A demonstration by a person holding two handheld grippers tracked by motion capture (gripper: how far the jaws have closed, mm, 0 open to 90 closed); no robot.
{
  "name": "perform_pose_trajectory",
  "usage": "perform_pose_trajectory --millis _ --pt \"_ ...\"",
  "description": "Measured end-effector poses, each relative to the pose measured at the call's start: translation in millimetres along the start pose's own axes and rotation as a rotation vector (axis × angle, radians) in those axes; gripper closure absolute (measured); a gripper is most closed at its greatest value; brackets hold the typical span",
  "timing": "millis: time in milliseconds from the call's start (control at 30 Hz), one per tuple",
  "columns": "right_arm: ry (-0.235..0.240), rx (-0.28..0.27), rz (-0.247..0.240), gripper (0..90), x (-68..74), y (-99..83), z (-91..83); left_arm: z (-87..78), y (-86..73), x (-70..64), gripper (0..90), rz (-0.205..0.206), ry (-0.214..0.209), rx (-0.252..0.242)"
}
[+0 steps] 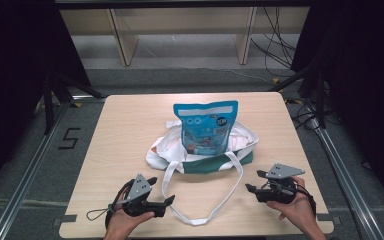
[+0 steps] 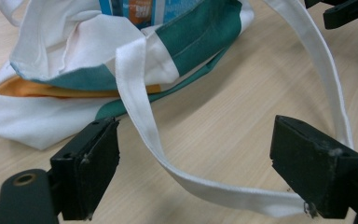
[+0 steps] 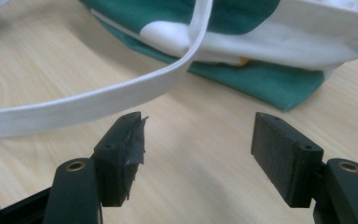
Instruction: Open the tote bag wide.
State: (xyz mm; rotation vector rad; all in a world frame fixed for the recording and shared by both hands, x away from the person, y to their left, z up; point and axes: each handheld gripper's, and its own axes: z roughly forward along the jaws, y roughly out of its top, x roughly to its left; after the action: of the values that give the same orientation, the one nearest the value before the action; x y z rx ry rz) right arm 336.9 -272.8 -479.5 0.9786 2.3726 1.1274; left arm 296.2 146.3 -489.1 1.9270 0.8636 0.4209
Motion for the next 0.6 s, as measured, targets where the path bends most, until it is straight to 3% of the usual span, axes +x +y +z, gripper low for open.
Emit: perform_pose_trajectory --millis 33,133,167,200,267,300,367,400,500,533,600 --pt "0.006 0.012 0.024 34.9 3.1 -1.8 -0.6 0.0 -2.3 -1.0 15.0 0.008 -0.004 0.008" --pt "0.006 0.011 -0.01 34.8 4.2 -6.1 -2.3 -2.2 -6.1 -6.8 15.1 0.006 -0.013 0.025" --pt "0.011 0.021 0.017 34.7 8.4 -7.8 -3.8 -2.8 -7.1 -8.2 15.1 0.007 -0.019 0.023" --pt "0.012 0.017 -0.009 34.6 8.1 -9.1 -4.8 -3.9 -7.8 -10.6 15.1 0.003 -0.021 0.022" --pt "0.02 0.018 0.017 34.3 14.5 -12.8 -7.9 -6.3 -9.9 -14.7 15.1 0.013 -0.017 0.033" --pt "0.019 0.012 -0.013 34.2 14.2 -14.3 -8.7 -6.0 -11.1 -16.2 15.1 0.014 -0.025 0.03" --pt "0.03 0.021 -0.007 33.7 18.7 -18.2 -11.1 -7.7 -12.5 -19.0 15.1 0.025 -0.024 0.045" --pt "0.036 0.035 0.02 33.3 22.6 -20.3 -12.5 -8.2 -13.1 -19.9 15.1 0.031 -0.022 0.048" --pt "0.03 0.042 -0.021 33.2 22.8 -24.9 -13.6 -10.4 -14.8 -20.9 16.4 0.03 -0.001 0.045" --pt "0.034 0.055 0.004 32.8 25.1 -26.3 -14.4 -11.5 -14.5 -19.1 16.3 0.052 -0.002 0.051" --pt "0.039 0.053 -0.01 32.3 24.8 -27.7 -15.5 -11.9 -14.9 -19.0 16.3 0.047 -0.001 0.053"
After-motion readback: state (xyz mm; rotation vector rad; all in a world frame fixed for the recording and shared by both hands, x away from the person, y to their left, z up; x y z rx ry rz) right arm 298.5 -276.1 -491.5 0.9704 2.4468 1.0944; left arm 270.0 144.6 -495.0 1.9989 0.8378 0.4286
